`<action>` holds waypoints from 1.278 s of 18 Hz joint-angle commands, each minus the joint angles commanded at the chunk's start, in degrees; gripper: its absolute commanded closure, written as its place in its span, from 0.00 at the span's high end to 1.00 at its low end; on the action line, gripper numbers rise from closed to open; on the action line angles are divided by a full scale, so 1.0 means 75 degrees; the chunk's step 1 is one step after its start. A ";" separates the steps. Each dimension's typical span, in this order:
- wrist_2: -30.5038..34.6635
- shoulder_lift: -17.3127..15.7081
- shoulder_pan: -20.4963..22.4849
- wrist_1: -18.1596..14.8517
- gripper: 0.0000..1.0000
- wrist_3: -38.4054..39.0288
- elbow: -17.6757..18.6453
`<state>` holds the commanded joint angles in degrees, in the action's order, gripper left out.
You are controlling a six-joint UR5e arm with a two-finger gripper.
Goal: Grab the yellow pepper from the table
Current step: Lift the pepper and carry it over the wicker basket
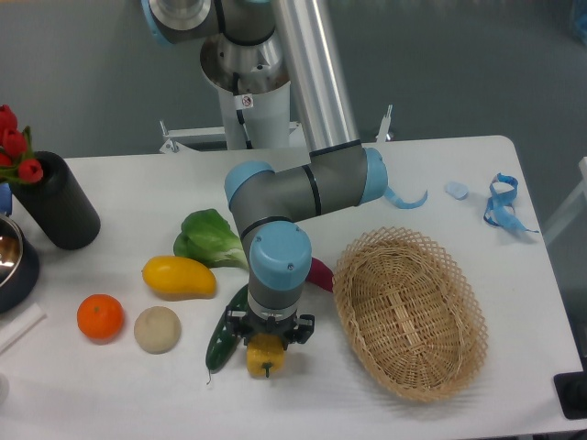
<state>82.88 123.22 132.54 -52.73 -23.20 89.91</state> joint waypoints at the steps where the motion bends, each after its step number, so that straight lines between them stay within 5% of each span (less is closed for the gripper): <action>1: 0.0000 -0.0023 0.0012 0.0000 0.54 0.0000 0.0000; 16: 0.0773 -0.1288 0.0925 -0.0082 0.54 -0.0797 -0.0644; 23: 0.0762 -0.1546 0.1406 -0.0164 0.51 -0.1148 -0.0833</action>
<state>88.59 111.63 143.09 -53.96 -31.81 83.66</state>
